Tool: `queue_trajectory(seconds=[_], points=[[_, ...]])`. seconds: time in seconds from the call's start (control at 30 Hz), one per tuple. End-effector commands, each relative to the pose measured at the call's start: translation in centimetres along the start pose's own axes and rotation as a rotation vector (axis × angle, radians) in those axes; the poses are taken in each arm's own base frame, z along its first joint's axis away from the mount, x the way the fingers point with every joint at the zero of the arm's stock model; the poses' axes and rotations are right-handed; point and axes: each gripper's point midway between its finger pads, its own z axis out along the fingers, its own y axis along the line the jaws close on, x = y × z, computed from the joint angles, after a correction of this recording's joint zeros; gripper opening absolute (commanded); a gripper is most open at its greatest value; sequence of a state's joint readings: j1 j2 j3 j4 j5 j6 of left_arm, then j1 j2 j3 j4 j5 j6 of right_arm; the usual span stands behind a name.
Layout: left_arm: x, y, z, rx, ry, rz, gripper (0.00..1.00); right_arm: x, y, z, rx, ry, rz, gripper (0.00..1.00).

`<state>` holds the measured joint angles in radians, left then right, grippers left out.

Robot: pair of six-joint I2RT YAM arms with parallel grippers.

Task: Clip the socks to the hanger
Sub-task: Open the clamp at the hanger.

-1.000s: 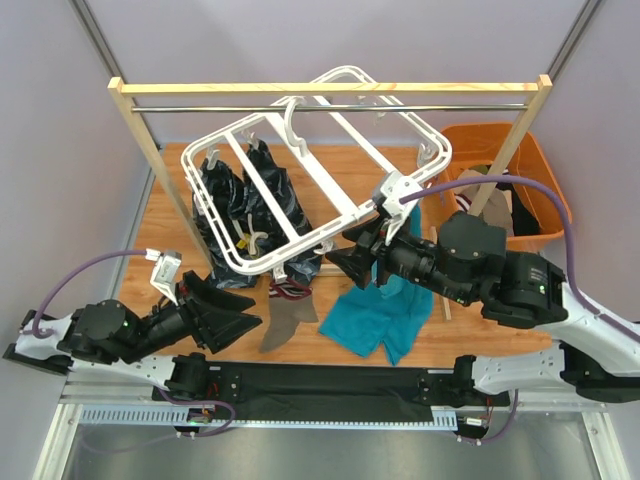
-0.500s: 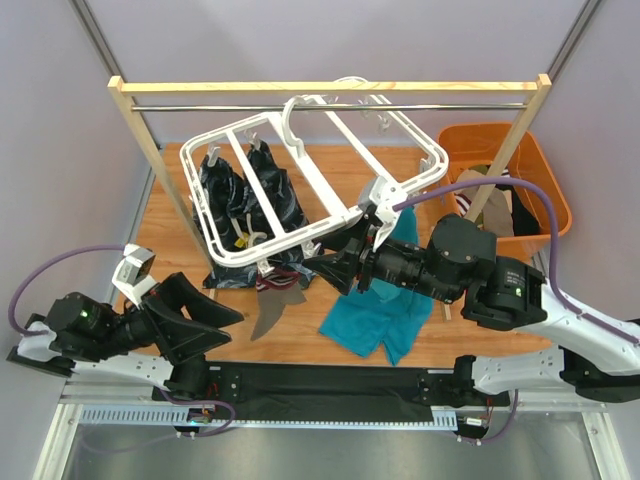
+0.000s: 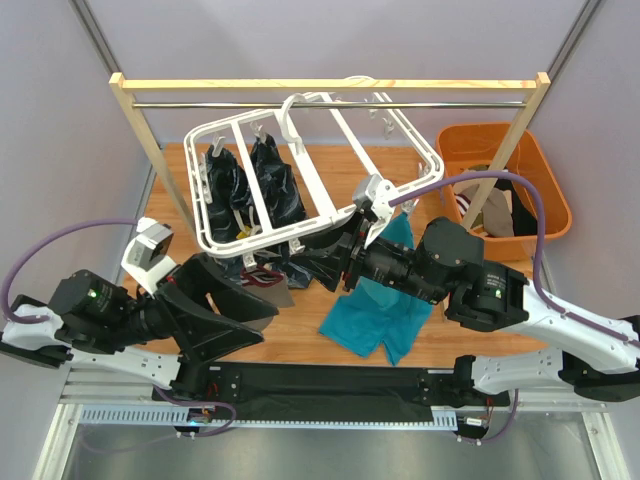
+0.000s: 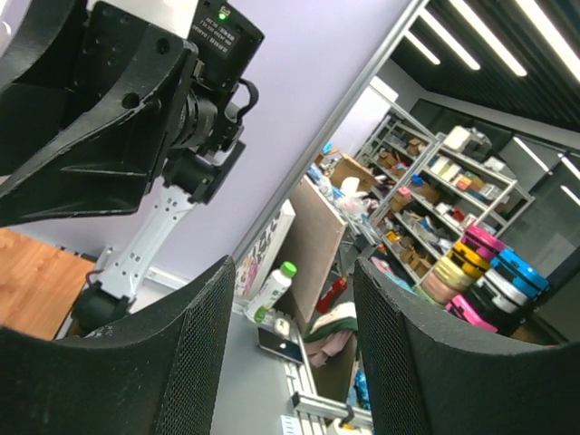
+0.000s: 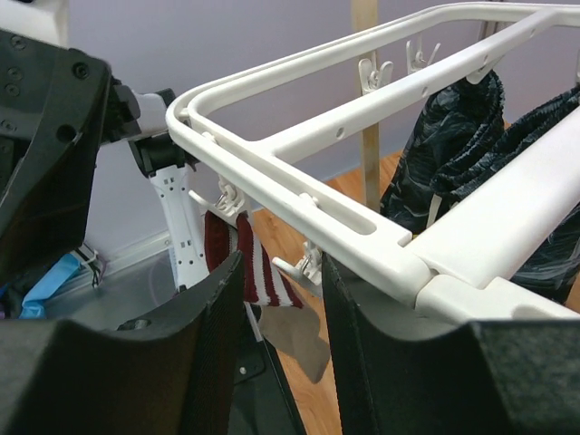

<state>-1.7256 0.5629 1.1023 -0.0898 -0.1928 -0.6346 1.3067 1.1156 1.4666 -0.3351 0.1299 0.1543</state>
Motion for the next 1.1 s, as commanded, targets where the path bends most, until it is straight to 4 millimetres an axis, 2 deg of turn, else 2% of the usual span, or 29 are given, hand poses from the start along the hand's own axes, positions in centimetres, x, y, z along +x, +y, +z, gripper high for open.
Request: queue_trajectory(seconds=[0.0,0.03,0.13,0.2,0.23,0.4,0.43,0.5,0.53,0.57,0.6,0.67,0.7,0.73,0.8,0.83,1.0,1.07], points=[[-0.6,0.5,1.7,-0.046,-0.025,0.053,0.60,-1.8,-1.5,0.8,0.101,-0.097,0.068,0.41],[0.0,1.3,2.3,-0.079,-0.009,0.083,0.57,-1.7,-1.7,0.9,0.115,-0.097,0.081,0.38],[0.0,3.9,2.6,-0.219,-0.013,0.128,0.55,-1.4,-2.2,1.2,0.145,-0.099,0.101,0.33],[-0.2,5.9,2.1,-0.322,-0.023,0.158,0.53,-1.5,-3.0,1.2,0.192,-0.113,0.118,0.28],[-0.3,6.4,1.8,-0.349,-0.032,0.163,0.51,-1.6,-3.2,1.2,0.208,-0.118,0.128,0.23],[-0.8,9.4,0.7,-0.487,-0.095,0.199,0.47,-1.7,-4.0,1.0,0.252,-0.119,0.131,0.12],[-0.9,9.8,0.5,-0.508,-0.102,0.205,0.46,-1.2,-4.0,0.9,0.256,-0.096,0.126,0.08],[-1.4,10.8,0.0,-0.569,-0.124,0.234,0.45,-1.6,-3.9,0.6,0.254,-0.087,0.131,0.00],[-1.3,11.2,0.0,-0.590,-0.125,0.250,0.45,-1.3,-3.9,0.3,0.258,-0.059,0.128,0.00],[-1.7,11.7,-0.3,-0.625,-0.143,0.268,0.45,-1.7,-3.6,0.0,0.241,-0.057,0.135,0.00],[-1.9,12.0,-0.4,-0.645,-0.146,0.293,0.46,-2.0,-3.4,-0.3,0.231,-0.051,0.132,0.00],[-2.2,12.5,-0.1,-0.680,-0.155,0.330,0.47,-1.1,-3.2,-0.6,0.228,0.010,0.120,0.00],[-2.4,12.4,0.1,-0.682,-0.155,0.349,0.48,-2.4,-3.0,-1.1,0.221,0.001,0.126,0.00],[-2.0,12.7,0.5,-0.689,-0.134,0.385,0.51,-1.4,-3.0,-1.4,0.227,0.054,0.112,0.00],[-2.2,12.2,1.2,-0.676,-0.121,0.410,0.54,-2.0,-2.4,-1.4,0.207,0.083,0.118,0.00],[-1.7,12.4,1.8,-0.684,-0.099,0.427,0.55,-1.3,-2.4,-1.7,0.211,0.125,0.117,0.00],[-1.2,13.0,2.3,-0.724,-0.085,0.436,0.61,-0.6,-1.4,-1.7,0.177,0.221,0.132,0.00],[-1.2,13.2,2.3,-0.724,-0.098,0.429,0.61,-0.1,-1.5,-1.7,0.188,0.249,0.135,0.00]])
